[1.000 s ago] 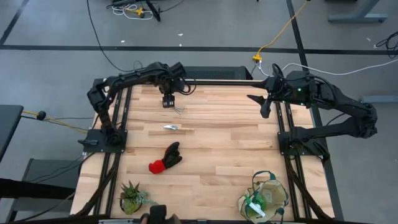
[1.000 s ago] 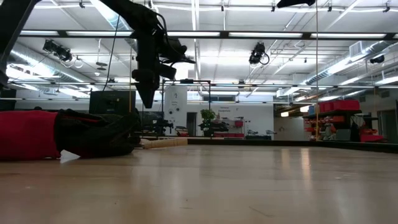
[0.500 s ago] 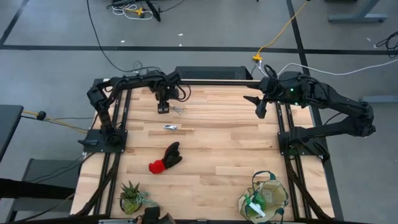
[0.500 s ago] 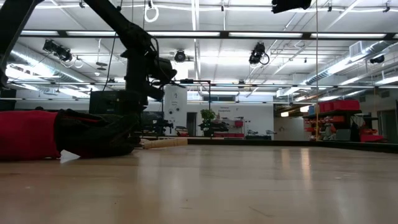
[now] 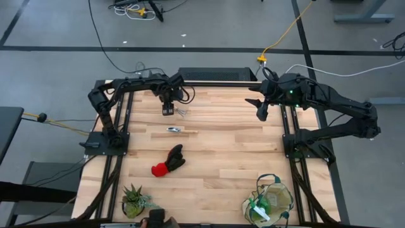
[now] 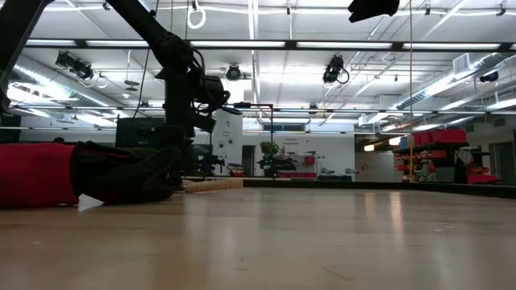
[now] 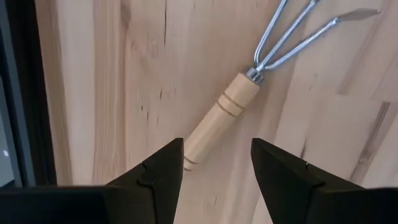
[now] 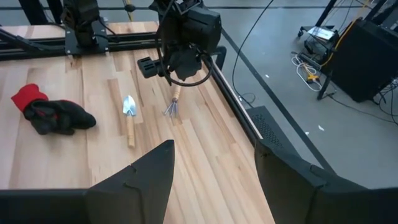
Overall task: Pick & Place Garden tools in Gardening bag
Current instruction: Put the brown hand rake into the gardening bag
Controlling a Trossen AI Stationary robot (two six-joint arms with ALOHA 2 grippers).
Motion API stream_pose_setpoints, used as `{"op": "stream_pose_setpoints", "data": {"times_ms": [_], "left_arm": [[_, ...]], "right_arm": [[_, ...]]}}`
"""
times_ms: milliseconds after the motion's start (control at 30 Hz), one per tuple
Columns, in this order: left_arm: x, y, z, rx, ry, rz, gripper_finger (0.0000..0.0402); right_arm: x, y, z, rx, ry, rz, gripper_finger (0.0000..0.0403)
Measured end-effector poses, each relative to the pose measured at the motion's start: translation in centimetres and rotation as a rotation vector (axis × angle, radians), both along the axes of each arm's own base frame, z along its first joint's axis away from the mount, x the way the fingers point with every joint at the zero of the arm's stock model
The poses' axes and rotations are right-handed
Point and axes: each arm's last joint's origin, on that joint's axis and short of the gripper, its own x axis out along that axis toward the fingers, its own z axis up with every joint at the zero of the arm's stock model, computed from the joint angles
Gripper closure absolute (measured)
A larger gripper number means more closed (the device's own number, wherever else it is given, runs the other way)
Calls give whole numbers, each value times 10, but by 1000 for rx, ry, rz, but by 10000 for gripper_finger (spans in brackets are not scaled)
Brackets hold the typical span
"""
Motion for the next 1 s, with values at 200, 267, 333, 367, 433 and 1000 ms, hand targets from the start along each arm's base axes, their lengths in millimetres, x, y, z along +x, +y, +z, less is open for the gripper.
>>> {"op": "stream_pose_setpoints", "data": {"times_ms": [200, 267, 333, 367, 433, 1000], "left_arm": [[2, 1, 0, 12, -25, 0, 207], [3, 2, 1, 18, -32, -2, 207], [3, 2, 1, 19, -33, -5, 207], [3, 2, 1, 19, -32, -5, 207], [3, 2, 1, 19, -32, -6, 207], [24, 16, 44, 50, -191, -8, 207]], "right_arm": [[-2, 0, -3, 5, 31, 1, 179], [-2, 0, -3, 5, 42, 1, 179], [-2, 0, -4, 7, 46, 1, 179], [-2, 0, -4, 10, 45, -1, 179], [-2, 0, -4, 12, 44, -2, 179], [-2, 0, -4, 11, 48, -1, 179]]}}
